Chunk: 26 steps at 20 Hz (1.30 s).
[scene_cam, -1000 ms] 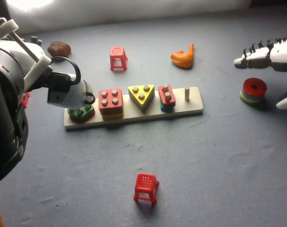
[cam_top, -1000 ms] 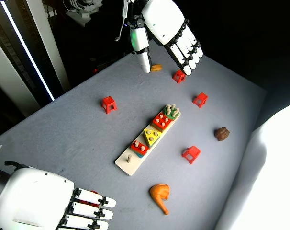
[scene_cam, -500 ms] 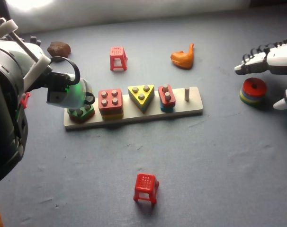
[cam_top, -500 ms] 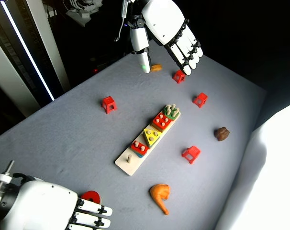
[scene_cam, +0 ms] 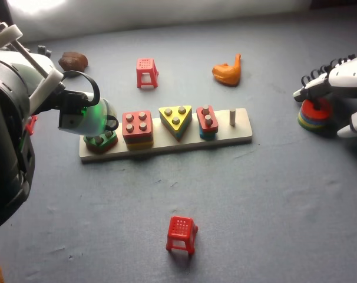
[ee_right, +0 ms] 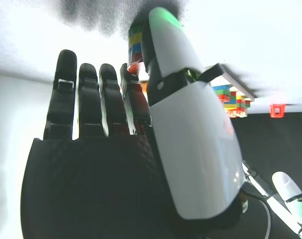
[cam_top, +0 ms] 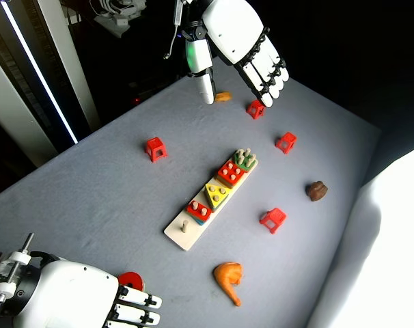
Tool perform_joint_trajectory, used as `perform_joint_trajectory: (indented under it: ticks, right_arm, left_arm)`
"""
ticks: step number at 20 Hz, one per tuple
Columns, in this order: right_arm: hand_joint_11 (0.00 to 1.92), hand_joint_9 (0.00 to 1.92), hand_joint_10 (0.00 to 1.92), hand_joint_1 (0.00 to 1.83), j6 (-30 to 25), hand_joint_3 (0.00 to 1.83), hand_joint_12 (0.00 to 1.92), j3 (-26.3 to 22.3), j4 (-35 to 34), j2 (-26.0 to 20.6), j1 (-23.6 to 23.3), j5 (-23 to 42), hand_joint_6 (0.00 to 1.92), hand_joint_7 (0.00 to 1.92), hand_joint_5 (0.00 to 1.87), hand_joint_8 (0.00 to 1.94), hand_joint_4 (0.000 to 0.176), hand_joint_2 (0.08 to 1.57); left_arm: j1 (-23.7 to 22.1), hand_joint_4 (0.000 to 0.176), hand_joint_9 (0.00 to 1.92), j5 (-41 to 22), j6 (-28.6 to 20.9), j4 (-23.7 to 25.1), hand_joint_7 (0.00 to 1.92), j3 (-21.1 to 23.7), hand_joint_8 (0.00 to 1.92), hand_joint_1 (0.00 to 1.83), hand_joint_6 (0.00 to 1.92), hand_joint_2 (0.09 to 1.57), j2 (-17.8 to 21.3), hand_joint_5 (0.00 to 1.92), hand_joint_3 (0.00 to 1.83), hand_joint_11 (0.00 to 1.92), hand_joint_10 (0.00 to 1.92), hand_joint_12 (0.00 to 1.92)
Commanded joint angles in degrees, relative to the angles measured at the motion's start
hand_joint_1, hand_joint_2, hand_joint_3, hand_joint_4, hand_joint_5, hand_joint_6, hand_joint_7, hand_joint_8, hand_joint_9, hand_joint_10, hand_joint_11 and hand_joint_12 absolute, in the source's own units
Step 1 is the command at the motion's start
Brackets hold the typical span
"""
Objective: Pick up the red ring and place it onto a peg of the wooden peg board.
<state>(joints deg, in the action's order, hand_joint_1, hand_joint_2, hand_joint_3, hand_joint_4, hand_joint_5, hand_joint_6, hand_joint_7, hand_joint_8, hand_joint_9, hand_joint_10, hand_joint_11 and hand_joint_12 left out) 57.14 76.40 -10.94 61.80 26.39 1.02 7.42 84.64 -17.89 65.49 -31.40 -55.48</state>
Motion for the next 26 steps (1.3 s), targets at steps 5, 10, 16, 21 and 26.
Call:
perform_joint_trajectory:
  ticks: [5, 10, 16, 21, 26]
  right_arm:
    - [0.17, 0.59, 0.05, 1.24, 0.0, 0.00, 1.12, 0.3, -0.2, -0.1, -0.2, 6.0, 0.02, 0.62, 0.58, 0.02, 0.000, 1.11]
    - [0.68, 1.14, 0.14, 1.22, 0.0, 0.00, 1.18, 0.2, -0.2, -0.1, 0.1, 6.8, 0.96, 1.07, 0.94, 0.81, 0.008, 1.10]
    - [0.73, 1.25, 0.10, 1.22, -0.1, 0.00, 1.25, 0.3, -0.2, -0.1, 0.1, 7.4, 1.03, 1.07, 0.94, 0.87, 0.011, 1.11]
    - [0.68, 1.23, 0.08, 1.21, -0.1, 0.00, 1.27, 0.2, -0.2, -0.5, -1.8, 8.0, 1.07, 1.03, 0.93, 0.92, 0.024, 1.12]
    - [0.72, 1.25, 0.07, 1.22, -0.7, 0.00, 1.23, 0.2, -0.2, 0.2, -6.5, 8.7, 1.02, 1.06, 0.96, 0.88, 0.024, 1.11]
  left_arm:
    - [-0.5, 0.000, 0.04, 1.2, 0.1, 5.6, 0.05, 0.2, 0.01, 0.00, 0.01, 1.19, -0.2, 0.08, 0.00, 0.02, 0.01, 0.01]
    - [-0.6, 0.000, 0.05, 1.3, 0.1, 5.6, 0.08, 0.2, 0.01, 0.00, 0.01, 1.20, -0.2, 0.10, 0.00, 0.03, 0.01, 0.02]
    - [-0.6, 0.000, 0.05, 1.5, 0.2, 5.6, 0.08, 0.2, 0.01, 0.00, 0.00, 1.21, -0.2, 0.09, 0.00, 0.02, 0.01, 0.02]
    - [-0.6, 0.000, 0.05, 1.5, 0.2, 5.6, 0.07, 0.2, 0.01, 0.00, 0.01, 1.21, -0.2, 0.08, 0.00, 0.03, 0.01, 0.01]
    - [-0.6, 0.000, 0.06, 1.5, 0.2, 5.4, 0.07, 0.2, 0.01, 0.00, 0.01, 1.21, -0.3, 0.09, 0.00, 0.04, 0.01, 0.02]
